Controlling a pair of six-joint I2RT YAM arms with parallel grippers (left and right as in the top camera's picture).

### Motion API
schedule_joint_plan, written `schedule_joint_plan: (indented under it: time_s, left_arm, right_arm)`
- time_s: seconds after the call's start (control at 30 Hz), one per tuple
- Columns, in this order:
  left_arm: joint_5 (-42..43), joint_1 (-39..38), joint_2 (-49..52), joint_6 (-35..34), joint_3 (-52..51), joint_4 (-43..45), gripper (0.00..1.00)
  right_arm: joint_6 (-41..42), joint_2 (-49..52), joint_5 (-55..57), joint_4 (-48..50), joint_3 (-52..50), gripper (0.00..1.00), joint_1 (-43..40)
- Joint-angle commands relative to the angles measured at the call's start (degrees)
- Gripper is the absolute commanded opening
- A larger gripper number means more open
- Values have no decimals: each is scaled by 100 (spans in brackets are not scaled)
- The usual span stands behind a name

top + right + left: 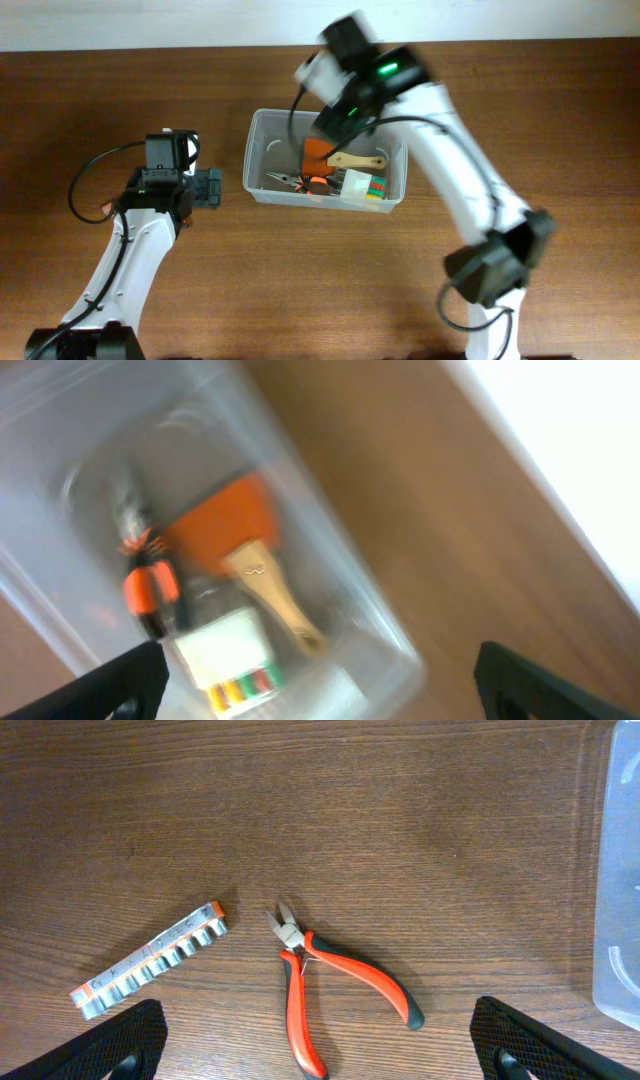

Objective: Pack container
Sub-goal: 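Carry the needle-nose pliers into the container and release them, then raise right gripper away to the right side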

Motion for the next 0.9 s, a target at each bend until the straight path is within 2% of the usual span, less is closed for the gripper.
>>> schedule_joint_plan:
  time_s: [0.0,0.17,0.27,0.43,0.53,0.63,0.73,0.8,0.87]
  left_arm:
    - [46,-17,37,92,103,39,99]
    - [120,-17,37,90,103,39,99]
    - [872,-20,37,46,103,-107,99]
    - [1871,-17,140,46,96,-245,99]
    - [1814,-22,160,-70,96,-610,99]
    - [1585,-15,160,-662,98,-1043,99]
    - [1563,-15,160,-1600,96,-1368,99]
    - [1526,-17,160,-2199,98,-1360,91]
    - [1453,-15,160,-2745,98,-1346,89]
  right_arm:
    - [1515,-730,116,-404,841,99,-1091]
    - [2234,-949,-579,-1051,1113,99,-2761]
    - [2258,-870,-710,-1338,1038,99,-3499]
    - [2312,-741,-713,-1392,605,99,-4286]
    - [2562,-695,-713,-1377,219,99,-4548]
    - [2577,-673,-713,-1370,-146,99,-4656]
    - [2577,-671,-713,-1366,-522,99,-4677]
    - [2577,-664,-713,-1366,-671,99,-4677]
    - [2577,-662,-713,-1360,-807,98,-4673]
